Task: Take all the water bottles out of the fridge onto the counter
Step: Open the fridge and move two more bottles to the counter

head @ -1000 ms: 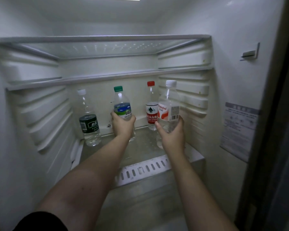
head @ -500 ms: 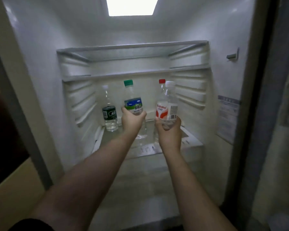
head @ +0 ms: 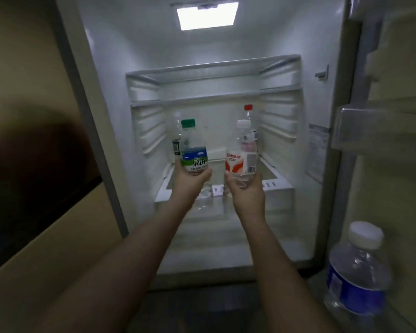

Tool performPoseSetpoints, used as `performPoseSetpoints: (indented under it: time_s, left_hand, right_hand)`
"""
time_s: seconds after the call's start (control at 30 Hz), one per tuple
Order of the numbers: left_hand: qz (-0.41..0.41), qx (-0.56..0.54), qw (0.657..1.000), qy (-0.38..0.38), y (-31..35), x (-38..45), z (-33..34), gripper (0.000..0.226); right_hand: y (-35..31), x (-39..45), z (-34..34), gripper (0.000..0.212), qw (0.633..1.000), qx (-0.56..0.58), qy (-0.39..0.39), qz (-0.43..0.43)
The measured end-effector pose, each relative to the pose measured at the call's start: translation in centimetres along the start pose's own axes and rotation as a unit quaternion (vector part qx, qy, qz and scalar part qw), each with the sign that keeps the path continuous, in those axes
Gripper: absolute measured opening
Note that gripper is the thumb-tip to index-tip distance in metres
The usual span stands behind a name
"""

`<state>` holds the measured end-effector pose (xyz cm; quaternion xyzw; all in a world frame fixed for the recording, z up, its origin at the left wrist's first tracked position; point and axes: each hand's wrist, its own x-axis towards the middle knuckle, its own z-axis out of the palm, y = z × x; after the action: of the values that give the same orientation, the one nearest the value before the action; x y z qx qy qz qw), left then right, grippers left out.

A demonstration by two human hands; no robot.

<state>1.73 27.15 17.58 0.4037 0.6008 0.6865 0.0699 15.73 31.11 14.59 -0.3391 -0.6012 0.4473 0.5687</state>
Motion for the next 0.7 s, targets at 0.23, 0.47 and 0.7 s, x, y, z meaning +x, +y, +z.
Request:
performPoseSetpoints:
  time_s: [0.23, 0.47, 0.7]
  left_hand:
    - [0.023, 0.025, 0.997, -0.072, 3.0, -3.8, -3.8, 0.042]
    - [0.026, -0.002, 0.991, -0.132, 4.4, -9.0, -6.4, 0.049]
    - [-0.013, -0.069, 0.983, -0.171, 5.9, -15.4, -9.6, 0.054]
  right_hand:
    - [-1.4, -3.5, -1.2, 0.044, 0.999, -0.016, -0.036, -0.004]
    - [-3.1, -7.1, -2.9, 0.046, 0.999, -0.003, -0.044, -0.017]
    - [-5.4, -12.4, -6.0, 0.054, 0.998, -0.019, -0.048, -0.034]
